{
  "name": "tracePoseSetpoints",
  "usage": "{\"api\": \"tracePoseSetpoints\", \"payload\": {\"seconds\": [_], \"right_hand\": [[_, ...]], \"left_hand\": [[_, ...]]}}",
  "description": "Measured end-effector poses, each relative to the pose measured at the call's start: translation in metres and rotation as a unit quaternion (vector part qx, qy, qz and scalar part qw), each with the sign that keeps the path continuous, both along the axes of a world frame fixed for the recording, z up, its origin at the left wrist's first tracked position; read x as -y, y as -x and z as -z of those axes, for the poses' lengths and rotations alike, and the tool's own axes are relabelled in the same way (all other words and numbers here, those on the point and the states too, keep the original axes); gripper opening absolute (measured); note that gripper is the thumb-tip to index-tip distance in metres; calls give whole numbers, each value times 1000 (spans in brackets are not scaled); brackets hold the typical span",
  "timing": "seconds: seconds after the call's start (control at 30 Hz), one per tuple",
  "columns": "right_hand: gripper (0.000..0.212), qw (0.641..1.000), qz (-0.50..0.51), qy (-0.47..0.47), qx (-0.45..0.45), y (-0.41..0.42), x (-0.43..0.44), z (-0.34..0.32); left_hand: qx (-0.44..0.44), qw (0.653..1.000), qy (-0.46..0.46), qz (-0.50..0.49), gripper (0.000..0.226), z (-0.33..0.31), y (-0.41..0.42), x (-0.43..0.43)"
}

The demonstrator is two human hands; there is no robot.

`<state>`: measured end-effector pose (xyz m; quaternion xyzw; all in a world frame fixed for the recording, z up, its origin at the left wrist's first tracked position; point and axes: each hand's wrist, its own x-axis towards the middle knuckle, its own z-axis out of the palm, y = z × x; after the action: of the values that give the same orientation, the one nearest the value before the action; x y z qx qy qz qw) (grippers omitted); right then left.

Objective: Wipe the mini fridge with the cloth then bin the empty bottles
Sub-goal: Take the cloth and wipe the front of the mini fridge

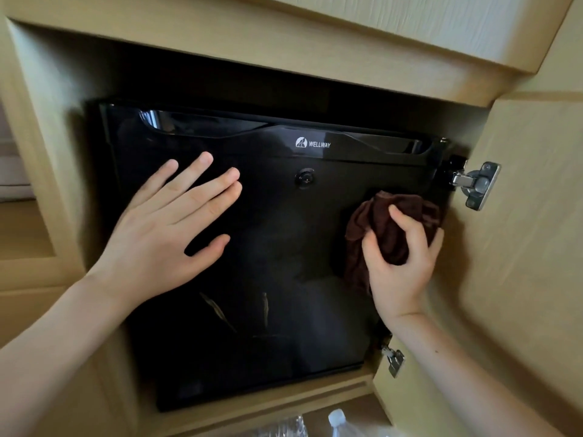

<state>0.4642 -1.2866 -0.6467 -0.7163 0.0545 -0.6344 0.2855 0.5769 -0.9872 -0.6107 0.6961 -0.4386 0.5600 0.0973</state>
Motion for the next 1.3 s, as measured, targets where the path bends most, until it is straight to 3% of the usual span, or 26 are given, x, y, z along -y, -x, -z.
{"api": "tracePoseSetpoints", "payload": {"seconds": [0.13, 0.27, 0.37, 0.67, 0.83, 1.0, 1.1, 1.3], "right_hand": [[40, 990, -82, 116, 3, -13, -55, 11], [39, 950, -165, 252, -81, -23, -94, 28], [39, 930, -181, 302, -108, -24, -89, 24], [39, 984, -102, 143, -5, -12, -33, 1], [37, 979, -124, 159, 11, -21, -46, 18], [37, 932, -203, 289, -84, -22, -61, 60], [35, 919, -215, 308, -120, -19, -59, 67], [35, 957, -183, 222, -43, -19, -58, 17]], "left_hand": [[-2, 1000, 4, -1, 55, -2, 3, 1], [-8, 1000, -17, -2, 55, -3, 4, -2], [-10, 999, -36, -11, 56, -5, 5, -7], [-20, 999, -43, 10, 50, 7, 5, -5], [-24, 999, -43, 13, 48, 6, 6, -4], [-32, 998, -47, 8, 48, 6, 8, -4], [-36, 998, -56, 2, 49, 4, 10, -5], [-33, 995, -93, -16, 51, 3, 11, -11]]}}
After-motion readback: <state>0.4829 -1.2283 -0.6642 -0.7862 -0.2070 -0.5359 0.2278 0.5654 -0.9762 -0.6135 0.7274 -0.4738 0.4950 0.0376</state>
